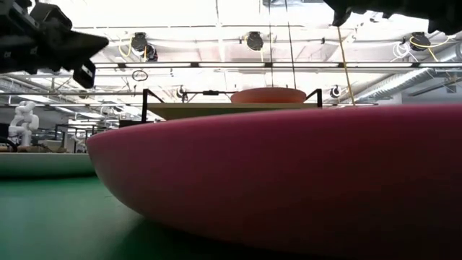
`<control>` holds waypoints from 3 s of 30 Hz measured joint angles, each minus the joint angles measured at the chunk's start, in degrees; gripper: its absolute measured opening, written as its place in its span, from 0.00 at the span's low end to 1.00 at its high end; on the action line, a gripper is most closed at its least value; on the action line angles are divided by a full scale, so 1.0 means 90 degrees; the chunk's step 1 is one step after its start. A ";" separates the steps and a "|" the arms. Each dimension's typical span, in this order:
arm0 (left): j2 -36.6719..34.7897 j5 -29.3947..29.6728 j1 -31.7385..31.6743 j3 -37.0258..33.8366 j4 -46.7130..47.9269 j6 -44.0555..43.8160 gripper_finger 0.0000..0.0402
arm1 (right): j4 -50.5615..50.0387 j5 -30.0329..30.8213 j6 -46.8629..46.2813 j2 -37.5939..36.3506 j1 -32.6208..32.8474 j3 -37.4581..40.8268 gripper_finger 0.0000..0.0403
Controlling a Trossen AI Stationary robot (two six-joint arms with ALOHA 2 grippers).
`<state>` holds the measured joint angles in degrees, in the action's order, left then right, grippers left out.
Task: Place and stack plates onto a shelf
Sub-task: Stack the bottom white plate on top of the light pink plate on the shelf
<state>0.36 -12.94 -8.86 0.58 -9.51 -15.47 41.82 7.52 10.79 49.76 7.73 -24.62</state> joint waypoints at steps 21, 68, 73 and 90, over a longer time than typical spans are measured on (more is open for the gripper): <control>0.2486 0.1316 0.0164 0.2981 0.3063 0.0210 0.02 | -0.0055 0.0018 -0.0080 0.0002 0.0000 0.0000 0.15; 0.9838 0.2329 0.4488 0.5892 0.6522 -0.3754 0.02 | -0.0196 0.0363 -0.0072 0.0001 -0.0002 0.0000 0.15; 0.9838 0.2303 0.4488 0.5892 0.6522 -0.3754 0.08 | -0.0196 0.0361 -0.0073 0.0001 -0.0002 0.0000 0.15; 1.0065 0.2395 0.4458 0.5887 0.6166 -0.3759 0.15 | -0.0299 0.0356 -0.0215 0.0002 -0.0002 0.0000 0.15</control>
<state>90.95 8.62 31.26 53.56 45.98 -49.30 39.12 10.72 8.85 49.78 7.70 -24.62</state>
